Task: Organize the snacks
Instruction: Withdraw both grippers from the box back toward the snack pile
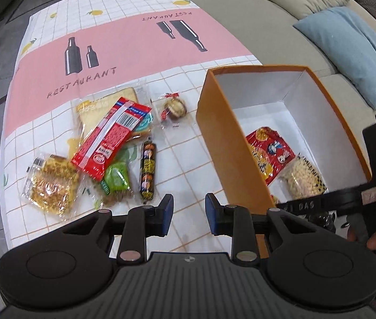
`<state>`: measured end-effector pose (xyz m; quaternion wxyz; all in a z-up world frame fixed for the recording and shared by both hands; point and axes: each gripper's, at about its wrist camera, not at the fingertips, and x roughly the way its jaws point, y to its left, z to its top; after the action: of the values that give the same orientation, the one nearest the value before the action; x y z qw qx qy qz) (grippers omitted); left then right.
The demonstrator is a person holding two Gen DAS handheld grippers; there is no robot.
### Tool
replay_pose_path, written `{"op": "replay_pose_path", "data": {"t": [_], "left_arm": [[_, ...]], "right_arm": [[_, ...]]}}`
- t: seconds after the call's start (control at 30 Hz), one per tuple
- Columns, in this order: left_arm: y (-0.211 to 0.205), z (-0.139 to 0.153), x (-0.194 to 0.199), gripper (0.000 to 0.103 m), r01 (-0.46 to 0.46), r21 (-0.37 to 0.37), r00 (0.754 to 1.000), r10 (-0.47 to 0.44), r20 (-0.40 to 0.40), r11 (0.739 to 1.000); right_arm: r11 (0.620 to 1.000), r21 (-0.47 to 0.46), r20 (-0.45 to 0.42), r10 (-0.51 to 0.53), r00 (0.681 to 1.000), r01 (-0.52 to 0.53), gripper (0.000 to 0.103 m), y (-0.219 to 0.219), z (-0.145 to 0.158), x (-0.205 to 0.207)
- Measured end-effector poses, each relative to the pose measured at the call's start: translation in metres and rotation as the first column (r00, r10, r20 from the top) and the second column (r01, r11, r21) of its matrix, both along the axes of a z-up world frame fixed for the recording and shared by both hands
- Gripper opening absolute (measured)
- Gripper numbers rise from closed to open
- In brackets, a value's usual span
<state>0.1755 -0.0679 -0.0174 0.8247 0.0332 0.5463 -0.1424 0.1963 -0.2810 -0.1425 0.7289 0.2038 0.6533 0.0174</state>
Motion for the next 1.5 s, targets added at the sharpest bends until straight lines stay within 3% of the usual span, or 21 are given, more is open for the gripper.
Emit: {"op": "replay_pose_path", "data": {"t": [0.13,0.27,0.47,0.63,0.73,0.93,1.03,1.33,1.5], "left_arm": [[0.017,0.007,-0.010,0.033,-0.030,-0.021,0.999,0.031,0.021,0.999],[0.042,0.014,-0.022,0.034,-0.069,-0.038,0.995,0.071,0.063,0.997],[0.075,0.020,-0.042,0.051,-0.111,-0.077,0.985,0.120,0.122,0.991],[0.098,0.017,-0.051,0.053,-0.149,-0.077,0.978,0.159,0.135,0.986],[0.114,0.011,-0.051,0.054,-0.177,-0.075,0.975,0.186,0.121,0.981],[0.145,-0.002,-0.040,0.056,-0.203,-0.078,0.970,0.211,0.118,0.976],[0.155,-0.011,-0.030,0.059,-0.204,-0.053,0.969,0.210,0.130,0.977],[0.190,-0.048,0.016,0.059,-0.282,-0.004,0.955,0.281,0.097,0.959],[0.209,-0.064,0.033,0.059,-0.333,0.000,0.941,0.333,0.059,0.943]], "right_arm": [[0.998,-0.060,0.042,0.006,0.999,-0.004,0.028,0.009,0.013,-0.003],[0.987,-0.160,0.176,0.045,0.983,-0.016,0.034,0.013,0.044,-0.013],[0.980,-0.197,0.405,0.098,0.909,-0.018,0.041,0.037,0.099,-0.046],[0.986,-0.157,0.508,0.125,0.852,-0.051,0.048,0.070,0.120,-0.061],[0.988,-0.129,0.522,0.145,0.840,-0.091,0.059,0.096,0.120,-0.063],[0.971,-0.143,0.494,0.238,0.837,-0.192,0.062,0.141,0.106,-0.053],[0.963,-0.146,0.473,0.270,0.839,-0.228,0.069,0.156,0.094,-0.042],[0.934,-0.171,0.426,0.356,0.832,-0.312,0.070,0.197,0.058,-0.001],[0.911,-0.170,0.461,0.410,0.787,-0.376,0.070,0.223,0.053,0.017]]}}
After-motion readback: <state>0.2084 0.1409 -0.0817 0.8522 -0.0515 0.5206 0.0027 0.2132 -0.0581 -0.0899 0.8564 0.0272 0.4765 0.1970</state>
